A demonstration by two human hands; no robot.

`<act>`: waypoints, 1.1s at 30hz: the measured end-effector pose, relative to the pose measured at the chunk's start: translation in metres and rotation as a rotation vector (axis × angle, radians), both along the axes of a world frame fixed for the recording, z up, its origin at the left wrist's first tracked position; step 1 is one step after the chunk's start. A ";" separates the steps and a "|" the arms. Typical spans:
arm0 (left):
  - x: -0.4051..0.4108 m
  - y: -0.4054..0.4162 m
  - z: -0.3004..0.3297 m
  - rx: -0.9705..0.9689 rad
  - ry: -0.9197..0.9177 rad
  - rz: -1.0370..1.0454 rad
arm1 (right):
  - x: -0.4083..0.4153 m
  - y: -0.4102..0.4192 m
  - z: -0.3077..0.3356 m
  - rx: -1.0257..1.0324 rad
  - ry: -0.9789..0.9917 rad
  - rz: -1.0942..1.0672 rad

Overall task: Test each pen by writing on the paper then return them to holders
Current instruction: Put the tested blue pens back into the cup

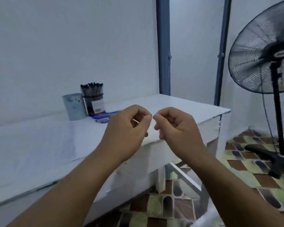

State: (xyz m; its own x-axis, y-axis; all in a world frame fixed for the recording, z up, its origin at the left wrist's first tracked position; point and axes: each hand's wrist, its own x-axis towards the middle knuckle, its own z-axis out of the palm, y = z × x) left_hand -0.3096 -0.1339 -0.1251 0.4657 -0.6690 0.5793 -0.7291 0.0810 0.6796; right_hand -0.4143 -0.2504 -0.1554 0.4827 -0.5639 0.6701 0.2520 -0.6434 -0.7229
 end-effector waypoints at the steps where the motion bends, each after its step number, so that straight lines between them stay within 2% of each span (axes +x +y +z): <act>1: 0.013 0.013 0.008 -0.006 0.005 0.035 | 0.017 0.009 0.010 -0.001 0.020 0.032; 6: 0.085 0.073 0.031 -0.009 -0.017 0.219 | 0.108 0.043 0.038 -0.069 0.144 0.152; 11: 0.161 0.111 0.031 0.110 -0.042 0.398 | 0.196 0.059 0.047 -0.199 0.289 0.206; 15: 0.214 0.117 0.027 0.201 -0.054 0.484 | 0.251 0.052 0.052 -0.293 0.395 0.218; 20: 0.270 0.103 0.023 0.293 -0.017 0.547 | 0.307 0.026 0.055 -0.354 0.418 0.196; 24: 0.301 0.081 0.020 0.299 0.075 0.547 | 0.333 0.009 0.051 -0.331 0.407 0.199; 27: 0.311 0.066 0.009 0.302 0.062 0.538 | 0.336 -0.003 0.031 -0.323 0.343 0.237; 29: 0.312 0.062 -0.004 0.321 0.048 0.508 | 0.333 -0.012 0.021 -0.373 0.424 0.280; 33: 0.314 0.062 -0.020 0.540 -0.125 0.460 | 0.323 -0.037 0.035 -0.475 0.653 0.327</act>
